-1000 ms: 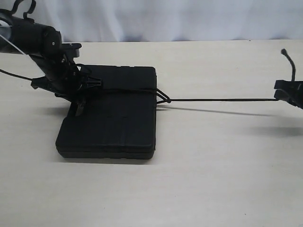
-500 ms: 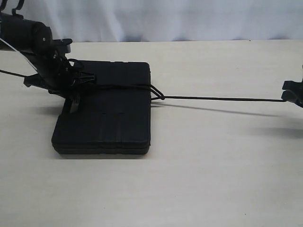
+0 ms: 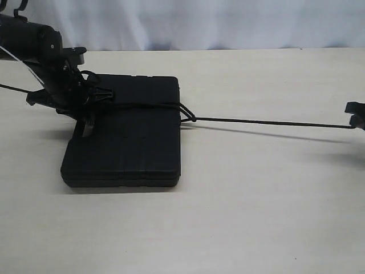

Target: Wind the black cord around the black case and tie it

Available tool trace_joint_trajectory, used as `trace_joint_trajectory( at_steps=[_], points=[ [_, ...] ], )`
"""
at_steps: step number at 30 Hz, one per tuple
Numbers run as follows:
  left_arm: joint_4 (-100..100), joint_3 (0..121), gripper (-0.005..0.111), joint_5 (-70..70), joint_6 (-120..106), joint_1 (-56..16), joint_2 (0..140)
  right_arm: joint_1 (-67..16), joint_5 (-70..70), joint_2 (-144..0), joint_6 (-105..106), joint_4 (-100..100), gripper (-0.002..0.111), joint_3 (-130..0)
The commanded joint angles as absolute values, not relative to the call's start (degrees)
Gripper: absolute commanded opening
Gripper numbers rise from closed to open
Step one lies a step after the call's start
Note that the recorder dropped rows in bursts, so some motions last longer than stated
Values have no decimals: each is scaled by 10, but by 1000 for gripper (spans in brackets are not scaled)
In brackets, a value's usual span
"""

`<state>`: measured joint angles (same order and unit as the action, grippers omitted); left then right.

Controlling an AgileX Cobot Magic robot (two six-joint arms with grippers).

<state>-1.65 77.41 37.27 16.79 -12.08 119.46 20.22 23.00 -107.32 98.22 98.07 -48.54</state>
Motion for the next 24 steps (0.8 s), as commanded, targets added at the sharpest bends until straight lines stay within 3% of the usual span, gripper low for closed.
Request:
trace_joint_trajectory(
  at_steps=[1,6,8,11,16,18,21,24],
  points=[
    [-69,774,0,383,191,-95,1182,226,125,-1071,993,999,28,-490],
    [-69,774,0,385,191,-95,1182,226,39,-1060,970,999,63,-490],
    [-69,774,0,384,187,-95,1182,226,20,-1047,967,999,69,-490],
    [-69,774,0,383,178,-95,1182,225,76,-1018,973,999,68,-490],
    [-69,774,0,381,178,-95,1182,209,436,-986,1053,934,55,-515],
    [-69,774,0,382,172,-95,1182,167,505,-985,1081,874,55,-538],
    [-69,774,0,382,161,-95,1182,69,458,-985,1089,767,55,-563],
    [-69,774,0,382,152,-95,1182,-55,278,-987,1001,670,55,-576]
  ],
)
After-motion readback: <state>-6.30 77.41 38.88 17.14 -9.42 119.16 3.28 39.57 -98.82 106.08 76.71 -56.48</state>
